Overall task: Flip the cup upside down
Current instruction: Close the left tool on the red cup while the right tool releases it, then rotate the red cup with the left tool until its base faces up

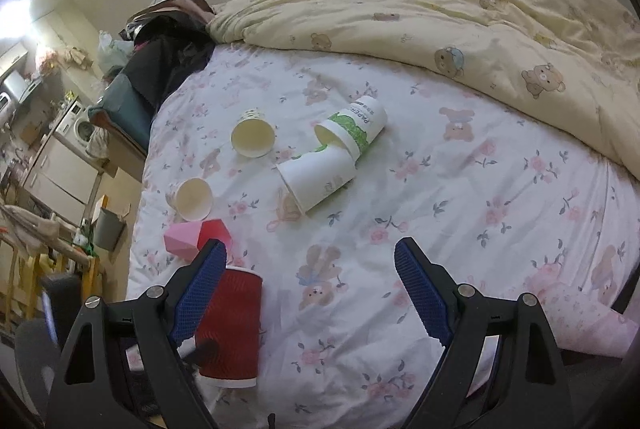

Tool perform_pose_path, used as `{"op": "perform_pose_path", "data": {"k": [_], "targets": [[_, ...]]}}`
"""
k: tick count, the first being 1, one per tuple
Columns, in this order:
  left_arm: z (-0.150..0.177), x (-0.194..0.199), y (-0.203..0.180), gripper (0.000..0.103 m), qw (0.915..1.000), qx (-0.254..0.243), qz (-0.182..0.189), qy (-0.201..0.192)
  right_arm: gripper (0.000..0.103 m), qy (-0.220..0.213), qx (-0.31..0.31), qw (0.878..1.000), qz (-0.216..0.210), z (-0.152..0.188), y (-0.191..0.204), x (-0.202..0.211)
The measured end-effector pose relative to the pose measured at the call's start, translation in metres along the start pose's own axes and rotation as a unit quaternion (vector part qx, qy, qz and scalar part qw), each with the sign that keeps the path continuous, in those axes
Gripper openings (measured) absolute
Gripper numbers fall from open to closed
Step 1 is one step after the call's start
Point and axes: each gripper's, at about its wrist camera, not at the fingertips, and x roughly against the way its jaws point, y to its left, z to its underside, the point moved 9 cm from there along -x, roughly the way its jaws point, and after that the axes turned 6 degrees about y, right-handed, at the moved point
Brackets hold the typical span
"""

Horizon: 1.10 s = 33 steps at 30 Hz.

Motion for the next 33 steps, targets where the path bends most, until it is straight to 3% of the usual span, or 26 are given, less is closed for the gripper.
{"op": "perform_pose_path", "data": {"k": [3, 9, 11, 18, 27, 33], "targets": [[0.003, -0.012, -0.005, 0.101, 0.9999, 0.0, -0.002, 0.014, 0.089, 0.008, -0.012, 1.0, -0.01, -0.001, -0.002, -0.003], [0.005, -0.033, -0.007, 0.086, 0.9994, -0.001, -0.005, 0.034, 0.089, 0.021, -0.017, 0.999, -0.018, 0.001, -0.001, -0.008], [0.005, -0.034, -0.012, 0.067, 0.9994, -0.015, 0.002, 0.032, 0.089, 0.023, -0.016, 0.999, -0.016, 0.002, 0.0, -0.01], [0.002, -0.01, -0.009, 0.065, 0.9994, -0.03, 0.014, 0.004, 0.089, 0.033, -0.008, 0.999, -0.014, 0.006, 0.003, -0.014], [-0.01, 0.048, 0.029, 0.065, 0.9979, -0.032, 0.036, -0.042, 0.089, 0.04, 0.01, 0.999, -0.017, 0.011, 0.013, -0.019], [-0.023, 0.061, 0.055, 0.065, 0.9959, -0.036, 0.021, -0.081, 0.089, 0.042, 0.021, 0.999, -0.015, 0.012, 0.023, -0.025]]}}
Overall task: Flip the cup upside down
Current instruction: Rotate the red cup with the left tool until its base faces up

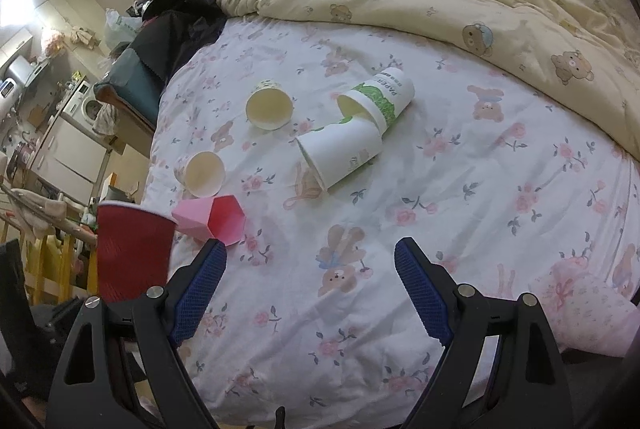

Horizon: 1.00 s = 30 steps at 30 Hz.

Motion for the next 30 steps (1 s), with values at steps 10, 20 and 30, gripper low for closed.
{"op": "perform_pose_path", "data": {"k": [10, 20, 30], "targets": [[0.003, -0.012, 0.017, 0.065, 0.9977, 0.054, 0.041, -0.001, 0.089, 0.004, 0.052, 0.999, -0.005, 0.0, 0.028, -0.009], [0.006, -0.01, -0.007, 0.065, 0.9988, 0.007, 0.048, -0.004, 0.089, 0.011, 0.081, 0.996, -0.03, -0.004, 0.048, -0.019], [0.018, -0.021, -0.029, 0.065, 0.9978, -0.036, 0.051, 0.02, 0.089, 0.027, 0.105, 0.991, -0.074, -0.006, 0.079, -0.032]]}}
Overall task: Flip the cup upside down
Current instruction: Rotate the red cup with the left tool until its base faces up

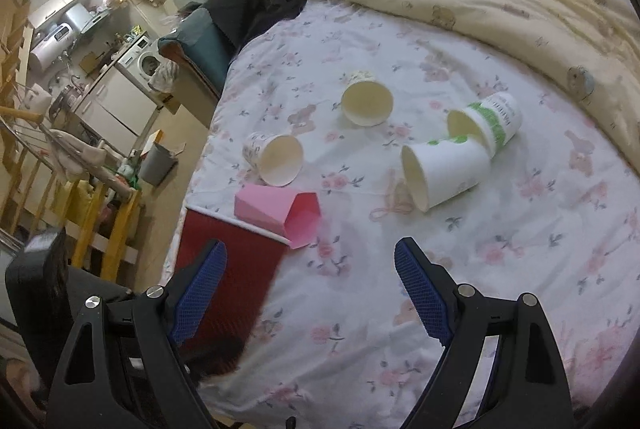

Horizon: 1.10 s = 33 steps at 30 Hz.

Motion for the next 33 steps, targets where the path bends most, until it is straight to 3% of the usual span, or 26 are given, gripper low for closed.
{"op": "perform_pose_path", "data": {"k": [5, 17, 23, 33], "targets": [[0.001, 0.001, -0.007, 0.065, 0.9998, -0.007, 0.016, 0.002, 0.089, 0.016, 0.009, 1.0, -0.002, 0.006, 0.005, -0.008], [-0.006, 0.022, -0.016, 0.065, 0.9985, -0.029, 0.026, -0.037, 0.089, 0.055, -0.025, 0.997, 0.044, 0.019, -0.024, -0.025], [-0.013, 0.031, -0.013, 0.065, 0.9977, -0.023, 0.03, -0.057, 0.089, 0.083, -0.04, 0.995, 0.039, 0.03, -0.029, -0.033], [-0.021, 0.036, -0.006, 0.064, 0.9972, -0.013, 0.026, -0.068, 0.089, 0.09, -0.048, 0.994, 0.026, 0.03, -0.03, -0.03]]}}
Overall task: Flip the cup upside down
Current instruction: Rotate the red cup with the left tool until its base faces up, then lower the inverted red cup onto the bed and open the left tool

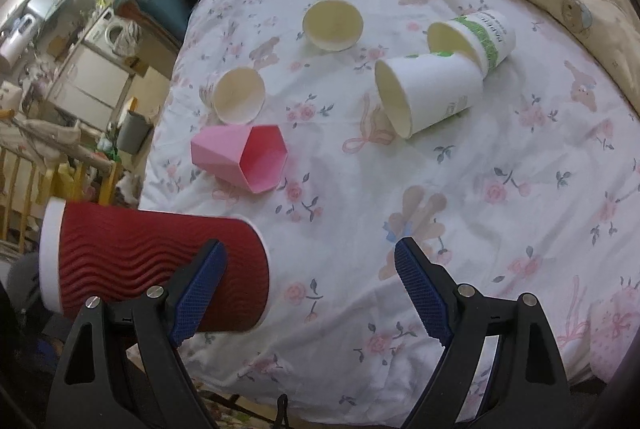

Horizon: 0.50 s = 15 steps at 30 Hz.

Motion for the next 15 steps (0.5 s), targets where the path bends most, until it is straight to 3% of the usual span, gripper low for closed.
{"op": "perform_pose_path", "data": {"k": [6, 15], "targets": [[-0.016, -0.013, 0.011, 0.064, 0.9992, 0.027, -0.024, 0.018, 0.089, -0.077, -0.059, 0.995, 0.001, -0.006, -0.037, 0.051], [-0.036, -0.063, -0.016, 0.064, 0.996, 0.036, -0.075, 0.032, 0.089, -0.109, -0.163, 0.98, -0.005, 0.0, -0.095, 0.082]]}}
